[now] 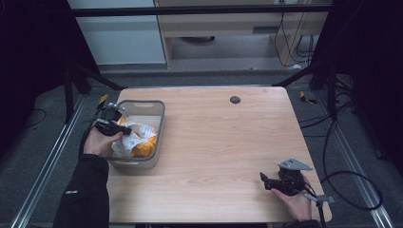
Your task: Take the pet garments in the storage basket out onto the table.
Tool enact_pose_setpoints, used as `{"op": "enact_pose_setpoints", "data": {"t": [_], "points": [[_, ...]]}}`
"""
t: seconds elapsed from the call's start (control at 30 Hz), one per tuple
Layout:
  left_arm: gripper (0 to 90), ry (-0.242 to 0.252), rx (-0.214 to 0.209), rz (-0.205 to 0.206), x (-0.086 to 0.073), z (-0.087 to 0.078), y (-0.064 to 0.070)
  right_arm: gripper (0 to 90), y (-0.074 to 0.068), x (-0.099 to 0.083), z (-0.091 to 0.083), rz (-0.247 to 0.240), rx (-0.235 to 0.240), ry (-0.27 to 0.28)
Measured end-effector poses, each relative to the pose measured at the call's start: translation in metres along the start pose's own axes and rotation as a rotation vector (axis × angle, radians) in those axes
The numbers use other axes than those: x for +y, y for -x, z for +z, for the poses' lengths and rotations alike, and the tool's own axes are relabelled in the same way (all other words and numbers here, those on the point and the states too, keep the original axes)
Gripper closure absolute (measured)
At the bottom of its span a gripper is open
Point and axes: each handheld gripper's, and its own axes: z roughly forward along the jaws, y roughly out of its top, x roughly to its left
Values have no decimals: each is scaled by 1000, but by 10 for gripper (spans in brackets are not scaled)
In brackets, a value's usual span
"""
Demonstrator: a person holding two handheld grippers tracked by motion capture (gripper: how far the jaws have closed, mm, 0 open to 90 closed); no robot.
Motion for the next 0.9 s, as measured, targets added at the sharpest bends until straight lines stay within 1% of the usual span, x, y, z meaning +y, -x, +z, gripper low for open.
{"op": "enact_pose_setpoints", "data": {"t": [0.03,0.17,0.4,0.43,0.47,0.5,0.57,0.6,0.63,0.67,0.7,0.73,0.77,0.87,0.9], "points": [[805,12,-2,2,0,-3,0,168,0,0,0,2,0,0],[809,27,-12,4,2,-10,3,168,0,0,0,4,0,0],[814,69,-15,6,6,-24,10,168,0,0,0,1,-2,0],[814,69,-15,6,6,-24,10,168,0,0,0,1,-2,0],[814,77,-11,13,8,-29,12,168,0,0,0,0,-2,-2],[814,77,-11,13,8,-29,12,168,0,0,0,0,-2,-2],[815,94,-12,20,9,-37,14,168,0,0,0,0,-2,-2],[815,94,-12,20,9,-37,14,168,0,0,0,0,-2,-2],[815,108,-11,22,10,-43,15,168,0,0,0,-2,-4,-1],[815,108,-11,22,10,-43,15,168,0,0,0,-2,-4,-1],[815,112,-7,27,11,-48,16,168,0,0,0,-3,-5,-2],[815,112,-7,27,11,-48,16,168,0,0,0,-3,-5,-2],[815,117,-9,28,11,-50,16,170,0,0,0,-11,-11,5],[815,129,-8,40,12,-60,18,172,-1,1,-1,-6,-10,13],[815,129,-8,40,12,-60,18,172,-1,1,-1,-6,-10,13]]}}
